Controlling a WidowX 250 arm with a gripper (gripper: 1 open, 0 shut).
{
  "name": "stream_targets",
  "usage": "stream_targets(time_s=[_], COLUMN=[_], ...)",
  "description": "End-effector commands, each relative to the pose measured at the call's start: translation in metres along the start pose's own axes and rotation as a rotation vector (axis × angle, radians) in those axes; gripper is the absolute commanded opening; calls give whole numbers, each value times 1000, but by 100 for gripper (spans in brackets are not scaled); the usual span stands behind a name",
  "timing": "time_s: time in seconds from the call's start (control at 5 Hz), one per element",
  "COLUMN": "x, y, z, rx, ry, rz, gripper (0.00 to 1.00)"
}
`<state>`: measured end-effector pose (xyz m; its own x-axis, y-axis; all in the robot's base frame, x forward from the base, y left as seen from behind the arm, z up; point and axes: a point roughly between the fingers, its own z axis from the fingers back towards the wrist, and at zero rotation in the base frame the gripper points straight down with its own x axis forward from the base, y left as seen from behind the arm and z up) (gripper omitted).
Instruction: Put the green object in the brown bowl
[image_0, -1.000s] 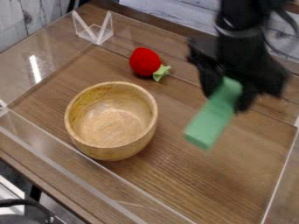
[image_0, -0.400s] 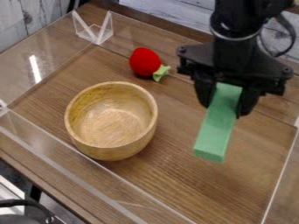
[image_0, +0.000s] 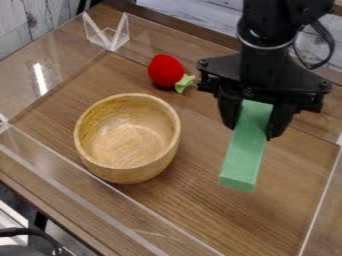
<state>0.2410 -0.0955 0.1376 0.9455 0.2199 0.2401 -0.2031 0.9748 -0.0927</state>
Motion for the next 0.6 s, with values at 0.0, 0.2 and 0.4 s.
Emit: stream_targets(time_s=[0.0,0.2,0.4], x=[6,3,3], y=[-1,6,12], z=[19,26,19], rx=[-30,-30,-32], ry=[-34,-23,-11], rz=[26,47,44], gripper=[0,0,0])
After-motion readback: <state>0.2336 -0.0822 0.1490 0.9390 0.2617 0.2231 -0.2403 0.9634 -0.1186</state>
